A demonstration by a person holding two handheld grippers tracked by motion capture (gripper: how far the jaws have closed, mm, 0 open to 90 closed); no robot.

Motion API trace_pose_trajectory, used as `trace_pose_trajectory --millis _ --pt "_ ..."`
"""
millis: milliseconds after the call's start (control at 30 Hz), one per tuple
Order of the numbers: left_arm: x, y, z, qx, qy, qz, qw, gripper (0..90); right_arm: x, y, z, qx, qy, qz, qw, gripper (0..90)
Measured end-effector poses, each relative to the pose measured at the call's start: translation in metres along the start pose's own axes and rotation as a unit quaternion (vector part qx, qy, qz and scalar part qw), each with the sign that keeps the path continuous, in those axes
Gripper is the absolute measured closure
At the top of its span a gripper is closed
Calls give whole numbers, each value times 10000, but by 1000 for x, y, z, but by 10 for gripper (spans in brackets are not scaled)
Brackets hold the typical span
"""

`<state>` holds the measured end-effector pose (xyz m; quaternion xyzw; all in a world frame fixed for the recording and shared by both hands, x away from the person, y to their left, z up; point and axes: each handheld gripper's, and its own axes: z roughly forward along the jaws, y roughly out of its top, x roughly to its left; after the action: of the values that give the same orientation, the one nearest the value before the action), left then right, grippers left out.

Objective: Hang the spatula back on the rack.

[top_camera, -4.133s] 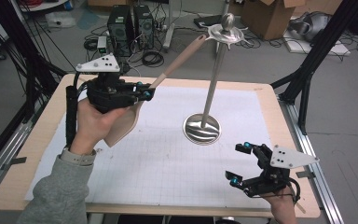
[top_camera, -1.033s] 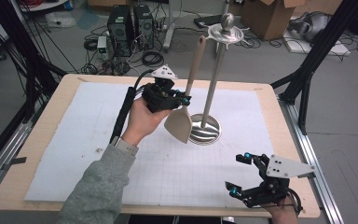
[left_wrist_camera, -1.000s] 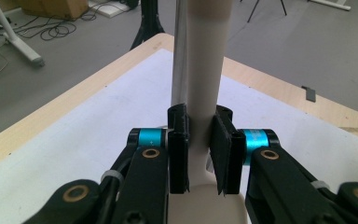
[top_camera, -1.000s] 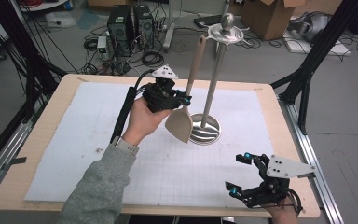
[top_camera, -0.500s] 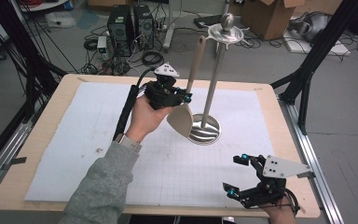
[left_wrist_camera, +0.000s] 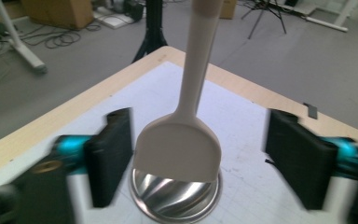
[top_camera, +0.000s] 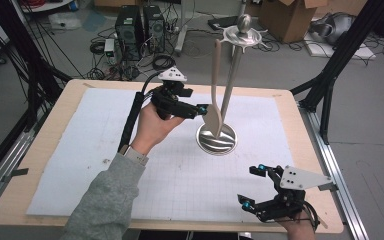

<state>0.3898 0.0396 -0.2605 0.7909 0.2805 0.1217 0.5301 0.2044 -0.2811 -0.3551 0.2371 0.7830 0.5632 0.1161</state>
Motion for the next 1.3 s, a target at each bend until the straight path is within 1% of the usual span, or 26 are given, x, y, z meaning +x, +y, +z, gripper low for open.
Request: trace_pose_trajectory --millis 33,67,100,167,200,233,400,433,500,533,633,667,733,767,900,1000,1067,1100,1133,1300 --pt "2 0 -3 10 -91 -75 9999 90 0 0 0 -1 -6 -10 10000 107" --pt "2 0 -4 17 -122 -113 9999 80 0 0 1 -18 0 -34 10000 107" --pt "2 0 -6 22 -127 -104 9999 69 0 0 1 9 10 -9 10000 107" --pt "1 0 -10 -17 -71 -66 10000 66 0 0 2 8 3 -53 10000 107" --pt "1 -2 -13 -97 -58 -23 9999 66 1 0 2 23 24 -10 10000 108" --pt "1 -2 -15 -132 -32 -20 9999 66 0 0 3 18 8 -29 10000 107" --pt "3 -7 -22 -128 104 -63 9998 66 0 1 2 -17 18 -35 10000 107" --pt "4 -8 -24 -141 116 -62 9998 66 -1 2 3 -42 -3 -69 10000 108" --pt "5 -10 -29 -169 123 -74 9998 66 -1 3 3 -64 17 -30 10000 107" --pt "6 -11 -30 -168 129 -61 9998 66 -2 4 4 -102 20 -55 9999 107" --pt "7 -14 -36 -138 240 -58 9996 66 -3 5 7 -81 46 -68 9999 108" --pt "7 -15 -39 -112 285 -33 9995 66 -4 6 7 -80 42 -73 9999 108" --pt "8 -18 -43 -113 291 -10 9995 66 -5 7 9 -91 55 -69 9999 108" --pt "8 -20 -46 -97 339 33 9994 66 -5 7 11 -101 62 -75 9999 108" --pt "11 -26 -58 -148 470 49 9988 66 -8 10 14 -159 71 -64 9998 107" --pt "15 -32 -70 -221 718 78 9971 66 -11 11 16 -183 70 -72 9998 107" --pt "18 -36 -78 -227 765 60 9968 66 -12 13 17 -195 63 -42 9998 108" --pt "19 -38 -81 -242 799 56 9965 66 -14 13 18 -245 49 -60 9997 108" --pt "20 -41 -86 -271 832 46 9962 66 -14 14 18 -242 52 -15 9997 108" --pt "25 -52 -103 -365 935 21 9949 66 -17 17 19 -394 29 -54 9992 108"
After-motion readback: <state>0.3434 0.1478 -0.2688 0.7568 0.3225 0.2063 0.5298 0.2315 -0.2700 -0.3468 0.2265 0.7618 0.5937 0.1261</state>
